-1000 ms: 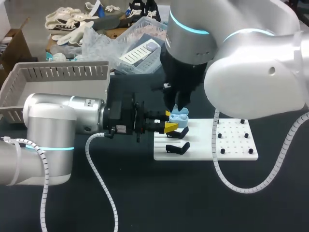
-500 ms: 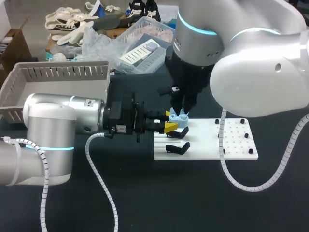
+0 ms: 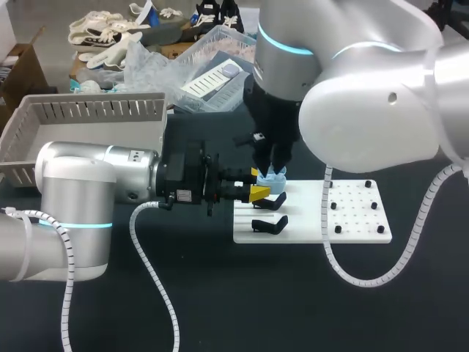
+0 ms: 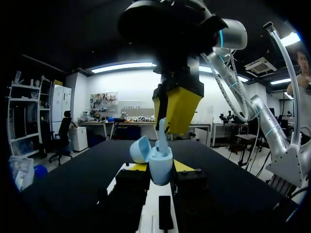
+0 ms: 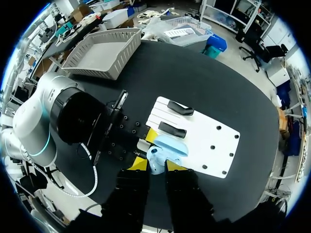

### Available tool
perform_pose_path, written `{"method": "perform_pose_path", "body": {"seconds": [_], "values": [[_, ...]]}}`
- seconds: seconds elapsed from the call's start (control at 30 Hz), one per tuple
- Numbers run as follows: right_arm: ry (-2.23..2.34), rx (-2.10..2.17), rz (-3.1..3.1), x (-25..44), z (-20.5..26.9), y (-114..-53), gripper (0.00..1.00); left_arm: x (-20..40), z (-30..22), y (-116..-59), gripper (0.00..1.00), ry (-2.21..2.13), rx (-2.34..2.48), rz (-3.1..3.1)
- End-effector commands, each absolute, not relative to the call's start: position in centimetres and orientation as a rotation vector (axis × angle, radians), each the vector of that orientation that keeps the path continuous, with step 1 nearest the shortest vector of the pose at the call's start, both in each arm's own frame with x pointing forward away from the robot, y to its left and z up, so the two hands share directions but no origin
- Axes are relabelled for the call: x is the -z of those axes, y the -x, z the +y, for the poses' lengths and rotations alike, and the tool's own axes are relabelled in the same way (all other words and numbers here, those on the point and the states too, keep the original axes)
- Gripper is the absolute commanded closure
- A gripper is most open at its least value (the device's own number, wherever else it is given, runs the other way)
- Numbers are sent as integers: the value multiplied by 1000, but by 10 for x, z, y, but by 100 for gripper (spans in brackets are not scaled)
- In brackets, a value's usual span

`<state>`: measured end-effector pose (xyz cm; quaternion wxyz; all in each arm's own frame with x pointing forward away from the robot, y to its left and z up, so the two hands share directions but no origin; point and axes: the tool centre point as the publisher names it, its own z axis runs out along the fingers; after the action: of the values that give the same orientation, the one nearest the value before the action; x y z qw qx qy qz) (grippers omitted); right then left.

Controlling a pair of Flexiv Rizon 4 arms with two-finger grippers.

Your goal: Pick up each earbud case from the left stands, insert the matching earbuds, close the lid, and place the case in the box.

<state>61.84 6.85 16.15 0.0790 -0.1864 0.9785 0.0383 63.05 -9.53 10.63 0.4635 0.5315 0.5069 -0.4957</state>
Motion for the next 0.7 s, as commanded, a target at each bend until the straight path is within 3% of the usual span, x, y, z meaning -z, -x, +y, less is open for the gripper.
{"method": "perform_pose_path", "body": {"seconds": [0.03,0.7], "values": [[558,-114,2932,-161,70,-622,100,-106,-96,-630,100,-1305,1217,1247],[554,-104,2939,-155,71,-625,100,-106,-96,-630,100,-1305,1217,1247]]}}
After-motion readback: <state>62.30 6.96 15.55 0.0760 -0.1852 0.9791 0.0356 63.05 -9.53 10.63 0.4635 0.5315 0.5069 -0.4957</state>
